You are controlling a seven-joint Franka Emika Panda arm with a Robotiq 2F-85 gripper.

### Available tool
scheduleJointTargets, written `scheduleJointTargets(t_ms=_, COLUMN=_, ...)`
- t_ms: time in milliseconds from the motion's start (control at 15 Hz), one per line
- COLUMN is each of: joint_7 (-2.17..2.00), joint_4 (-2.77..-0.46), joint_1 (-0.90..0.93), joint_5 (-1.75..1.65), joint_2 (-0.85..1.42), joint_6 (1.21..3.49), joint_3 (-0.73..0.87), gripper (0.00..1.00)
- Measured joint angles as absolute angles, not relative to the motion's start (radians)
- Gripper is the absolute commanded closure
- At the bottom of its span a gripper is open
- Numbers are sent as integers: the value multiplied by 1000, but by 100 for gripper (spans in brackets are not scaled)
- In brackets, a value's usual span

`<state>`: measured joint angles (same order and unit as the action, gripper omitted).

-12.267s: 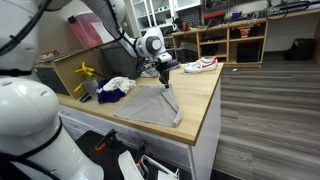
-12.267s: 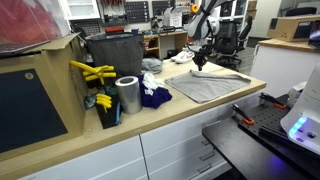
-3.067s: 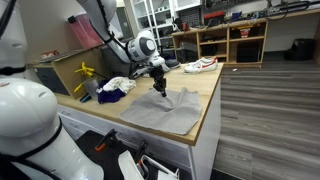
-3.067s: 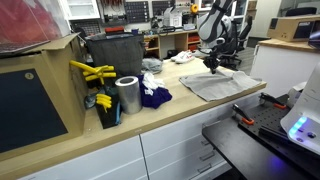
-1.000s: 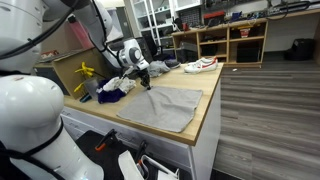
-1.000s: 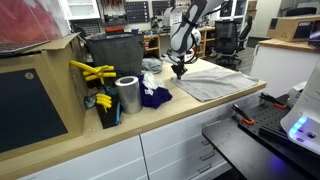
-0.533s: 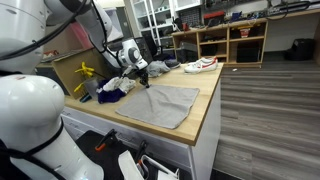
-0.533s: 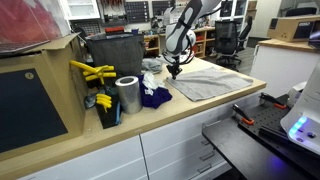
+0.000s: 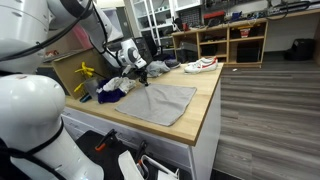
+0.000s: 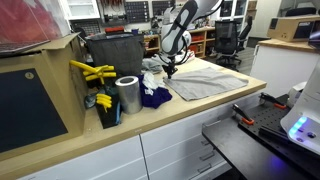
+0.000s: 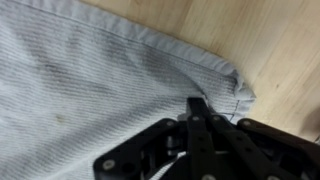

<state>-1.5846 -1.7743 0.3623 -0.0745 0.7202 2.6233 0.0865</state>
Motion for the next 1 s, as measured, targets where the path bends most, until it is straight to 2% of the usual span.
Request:
scheduleJointTargets(t_ms=467, joint_7=-1573, joint_4=-1847, joint_1=362, joint_5=-75, joint_2=648, joint_6=2707, joint_3=119, gripper=100)
scheduleJointTargets(t_ms=1000, joint_7=-1450, joint_4=-2225, joint_1=274, joint_5=-131, joint_2=379, joint_6=2692, joint_3=178, gripper=100)
